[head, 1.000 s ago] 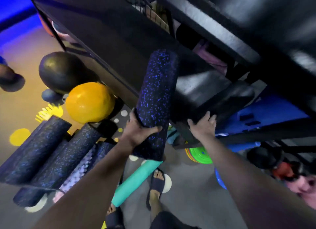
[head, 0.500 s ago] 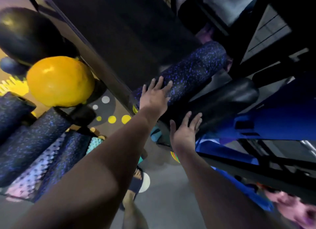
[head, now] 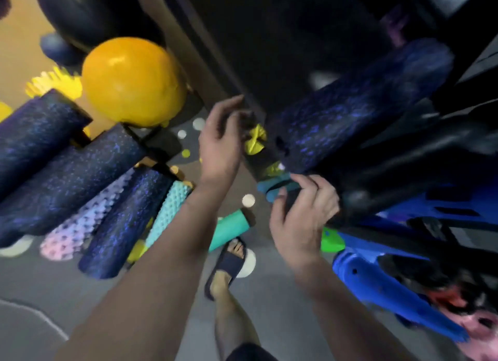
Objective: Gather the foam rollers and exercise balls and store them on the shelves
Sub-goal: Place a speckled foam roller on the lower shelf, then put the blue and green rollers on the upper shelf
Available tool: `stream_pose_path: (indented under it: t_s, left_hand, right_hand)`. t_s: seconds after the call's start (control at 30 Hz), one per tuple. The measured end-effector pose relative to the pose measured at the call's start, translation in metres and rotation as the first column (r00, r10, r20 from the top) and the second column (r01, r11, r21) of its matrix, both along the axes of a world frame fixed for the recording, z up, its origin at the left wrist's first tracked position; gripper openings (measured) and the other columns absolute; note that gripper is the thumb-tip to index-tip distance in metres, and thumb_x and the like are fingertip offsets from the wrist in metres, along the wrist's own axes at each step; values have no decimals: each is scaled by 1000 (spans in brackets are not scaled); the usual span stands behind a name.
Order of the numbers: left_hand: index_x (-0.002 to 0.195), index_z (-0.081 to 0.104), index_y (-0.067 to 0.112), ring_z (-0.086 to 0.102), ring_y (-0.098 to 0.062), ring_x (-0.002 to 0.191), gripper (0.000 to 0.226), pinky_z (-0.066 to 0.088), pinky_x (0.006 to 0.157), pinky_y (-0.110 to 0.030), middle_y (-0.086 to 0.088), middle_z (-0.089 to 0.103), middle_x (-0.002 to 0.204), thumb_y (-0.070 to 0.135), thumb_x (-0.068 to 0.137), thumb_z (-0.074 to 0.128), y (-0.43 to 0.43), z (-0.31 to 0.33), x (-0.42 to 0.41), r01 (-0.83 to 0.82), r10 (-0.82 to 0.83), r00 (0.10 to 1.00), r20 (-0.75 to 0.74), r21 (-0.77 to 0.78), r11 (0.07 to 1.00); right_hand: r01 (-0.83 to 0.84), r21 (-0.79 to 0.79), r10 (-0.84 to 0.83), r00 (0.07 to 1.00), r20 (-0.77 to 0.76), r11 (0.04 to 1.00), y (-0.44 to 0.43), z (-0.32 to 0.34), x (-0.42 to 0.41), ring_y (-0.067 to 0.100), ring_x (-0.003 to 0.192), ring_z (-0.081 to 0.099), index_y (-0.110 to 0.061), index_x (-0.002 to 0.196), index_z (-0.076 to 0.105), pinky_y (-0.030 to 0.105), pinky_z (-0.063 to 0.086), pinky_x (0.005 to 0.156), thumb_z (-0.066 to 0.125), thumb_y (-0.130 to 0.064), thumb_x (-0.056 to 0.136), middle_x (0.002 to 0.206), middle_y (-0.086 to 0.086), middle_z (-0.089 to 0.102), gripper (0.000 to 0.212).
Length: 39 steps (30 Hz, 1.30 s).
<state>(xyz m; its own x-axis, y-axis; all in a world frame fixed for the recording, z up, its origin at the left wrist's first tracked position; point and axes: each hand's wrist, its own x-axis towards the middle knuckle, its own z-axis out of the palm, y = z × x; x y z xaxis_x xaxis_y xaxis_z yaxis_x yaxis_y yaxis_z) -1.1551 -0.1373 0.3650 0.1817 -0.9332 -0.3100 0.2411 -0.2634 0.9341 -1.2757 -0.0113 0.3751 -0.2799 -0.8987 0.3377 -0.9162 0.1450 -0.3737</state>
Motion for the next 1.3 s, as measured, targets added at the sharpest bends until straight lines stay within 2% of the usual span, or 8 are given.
stream_pose_path:
  t_s: [0.13,0.3,0.5,0.67,0.8,0.9,1.03,1.3]
  left_hand:
    - [121,63,6,62,3,58,25,47,57,-14,-8,69,87,2,101,48,126,-96,115,9,-103,976,192,437,900]
    - [119,62,13,66,-13,66,24,49,55,-15,-15,69,93,3,98,55,248,-183,235,58,-369,884,287,715,697]
    - [128,62,13,68,-27,101,35,47,87,-31,-8,71,107,17,93,64,278,-294,312,62,-604,640,476,751,658]
    - [136,56,14,61,-33,113,47,50,93,-39,-13,62,124,27,91,63,276,-392,334,344,-729,378,571,644,683]
    - [152,35,10,48,-32,133,75,39,108,-37,-15,47,146,38,90,68,253,-464,302,434,-792,342,506,662,610]
    - [159,5,11,29,-36,146,112,30,118,-42,-18,24,161,57,83,72,229,-506,280,323,-813,488,319,799,507]
    - [153,23,3,43,-34,136,106,40,108,-38,-17,40,151,50,77,81,210,-510,267,221,-829,482,283,877,428]
    - [122,63,12,74,-24,94,93,62,85,-47,-5,75,109,34,39,98,212,-252,299,204,-347,938,12,790,579]
  right_hand:
    - [-16,436,4,1000,29,900,54,-81,95,33,102,51,-20,112,60,45,39,84,66,-29,78,116,9,56,36]
    - [-84,923,-213,961,175,376,100,-211,170,41,122,52,-11,123,56,46,41,100,55,-36,89,125,17,56,42]
    - [-191,950,-373,886,274,246,113,-342,242,40,127,52,-2,137,46,40,41,103,60,-36,95,136,23,53,55]
    - [200,980,-723,673,-154,-23,133,-461,253,41,140,38,7,155,7,43,36,113,57,-69,87,154,29,30,113]
    - [49,997,-920,391,33,56,169,-529,240,36,123,58,-1,145,43,45,49,105,69,-89,33,141,17,54,144]
    - [179,979,-984,162,74,103,190,-563,235,31,106,65,-9,134,50,50,56,93,83,-75,4,127,9,59,150]
    - [263,948,-950,295,99,181,188,-515,228,28,105,68,-3,133,52,44,59,88,88,-70,33,127,10,64,126]
    - [1,883,-684,633,364,470,117,-245,229,13,96,67,-15,119,61,25,50,77,89,-51,58,107,-7,69,76]
